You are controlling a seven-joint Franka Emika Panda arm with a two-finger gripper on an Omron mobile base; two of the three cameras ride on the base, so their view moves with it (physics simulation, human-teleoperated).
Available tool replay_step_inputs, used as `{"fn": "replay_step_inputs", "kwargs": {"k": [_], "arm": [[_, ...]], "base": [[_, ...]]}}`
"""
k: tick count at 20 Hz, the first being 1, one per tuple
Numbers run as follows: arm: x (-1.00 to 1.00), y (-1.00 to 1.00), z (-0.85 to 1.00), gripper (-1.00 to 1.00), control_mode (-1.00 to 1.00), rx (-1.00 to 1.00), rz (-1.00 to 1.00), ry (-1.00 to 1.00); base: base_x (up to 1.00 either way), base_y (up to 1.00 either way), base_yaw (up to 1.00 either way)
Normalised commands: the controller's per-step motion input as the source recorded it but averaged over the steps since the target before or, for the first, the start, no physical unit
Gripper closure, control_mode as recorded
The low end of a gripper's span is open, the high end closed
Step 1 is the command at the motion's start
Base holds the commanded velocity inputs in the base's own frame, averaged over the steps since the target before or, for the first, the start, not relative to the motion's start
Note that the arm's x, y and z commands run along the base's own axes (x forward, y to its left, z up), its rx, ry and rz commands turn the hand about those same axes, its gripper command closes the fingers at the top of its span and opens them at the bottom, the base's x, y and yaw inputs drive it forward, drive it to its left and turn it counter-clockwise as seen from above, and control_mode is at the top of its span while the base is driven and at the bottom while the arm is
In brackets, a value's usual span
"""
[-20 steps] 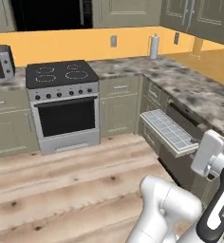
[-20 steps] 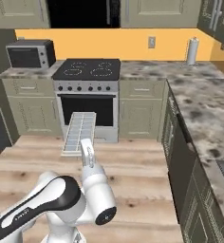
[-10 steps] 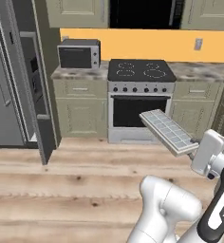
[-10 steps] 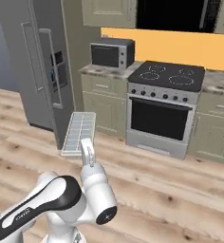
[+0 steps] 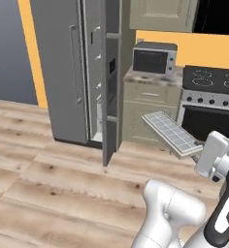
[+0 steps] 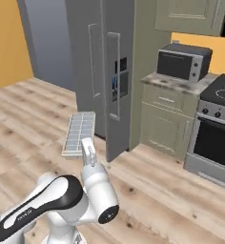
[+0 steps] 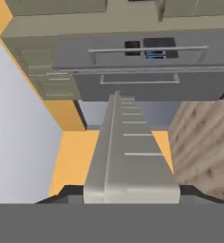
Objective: The ice cube tray has been filled with water. Take the tray and place it in the freezer to make ice. Close the freezer door after placing the tray.
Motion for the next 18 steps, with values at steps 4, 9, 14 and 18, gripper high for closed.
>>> {"fn": "replay_step_inputs", "kwargs": {"k": [4,9,14,18], "arm": [[0.00,0.00,0.00,1.00,1.00,0.00,0.00,0.00],[0.00,0.00,0.00,1.00,1.00,0.00,0.00,0.00],[0.00,0.00,0.00,1.00,1.00,0.00,0.00,0.00],[0.00,0.00,0.00,1.00,1.00,0.00,0.00,0.00]], "base": [[0.75,0.70,0.37],[0.75,0.71,0.31],[0.59,0.63,0.08],[0.69,0.42,0.00]]}}
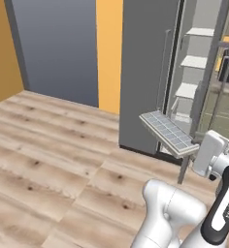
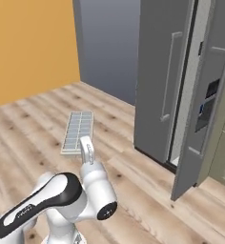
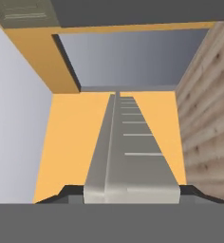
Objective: The ice cube tray has been filled with water. Take the tray and place it in the freezer to make ice. Close the freezer door after placing the tray.
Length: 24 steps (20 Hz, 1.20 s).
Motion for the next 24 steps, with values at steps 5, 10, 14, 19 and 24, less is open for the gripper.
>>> {"fn": "replay_step_inputs", "kwargs": {"k": [5,10,14,19,24], "arm": [[0.00,0.00,0.00,1.00,1.00,0.00,0.00,0.00],[0.00,0.00,0.00,1.00,1.00,0.00,0.00,0.00],[0.00,0.00,0.00,1.00,1.00,0.00,0.00,0.00],[0.00,0.00,0.00,1.00,1.00,0.00,0.00,0.00],[0.00,0.00,0.00,1.00,1.00,0.00,0.00,0.00]], "base": [[0.89,0.18,0.00],[0.99,0.01,0.00],[0.77,-0.03,-0.06],[0.36,-0.04,-0.25],[0.22,0.01,-0.37]]}}
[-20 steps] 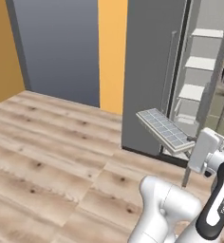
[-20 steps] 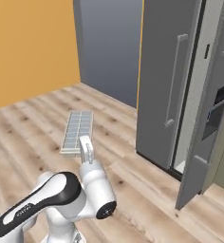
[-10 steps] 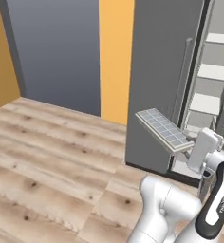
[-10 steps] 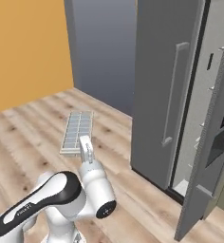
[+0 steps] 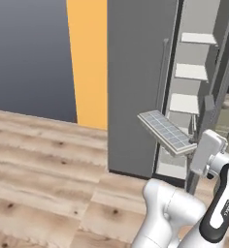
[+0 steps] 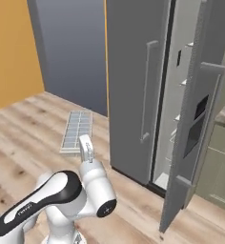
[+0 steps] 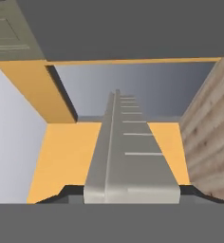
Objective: The ice cube tray has been filled with water. Take the tray and place it in the freezer to make ice. Close the freezer door after placing the tray.
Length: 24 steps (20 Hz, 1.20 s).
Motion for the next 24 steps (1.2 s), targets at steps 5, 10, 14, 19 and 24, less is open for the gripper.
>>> {"fn": "replay_step_inputs", "kwargs": {"k": [5,10,14,19,24], "arm": [[0.00,0.00,0.00,1.00,1.00,0.00,0.00,0.00],[0.00,0.00,0.00,1.00,1.00,0.00,0.00,0.00],[0.00,0.00,0.00,1.00,1.00,0.00,0.00,0.00],[0.00,0.00,0.00,1.00,1.00,0.00,0.00,0.00],[0.00,0.00,0.00,1.00,1.00,0.00,0.00,0.00]], "base": [[0.38,0.15,-0.39],[0.44,0.20,-0.42],[0.44,0.24,-0.43],[0.43,0.38,-0.42],[0.35,0.53,-0.39]]}}
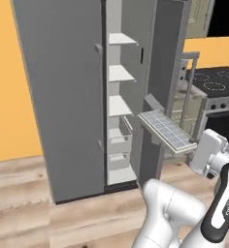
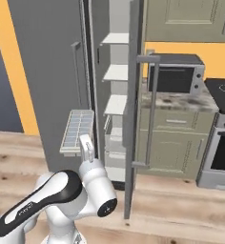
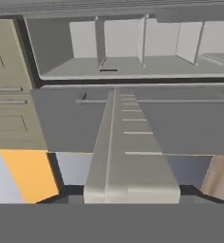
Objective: The ice cube tray has been filled with water. Take the tray and place it in the freezer to make ice. Close the freezer door after placing the tray.
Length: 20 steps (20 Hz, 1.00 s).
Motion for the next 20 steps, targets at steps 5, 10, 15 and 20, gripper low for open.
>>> {"fn": "replay_step_inputs", "kwargs": {"k": [5,10,15,20], "arm": [[0.00,0.00,0.00,1.00,1.00,0.00,0.00,0.00],[0.00,0.00,0.00,1.00,1.00,0.00,0.00,0.00],[0.00,0.00,0.00,1.00,1.00,0.00,0.00,0.00],[0.00,0.00,0.00,1.00,1.00,0.00,0.00,0.00]], "base": [[0.25,0.54,-0.36],[0.30,0.55,-0.34],[0.51,0.55,-0.23],[0.61,0.50,-0.10]]}}
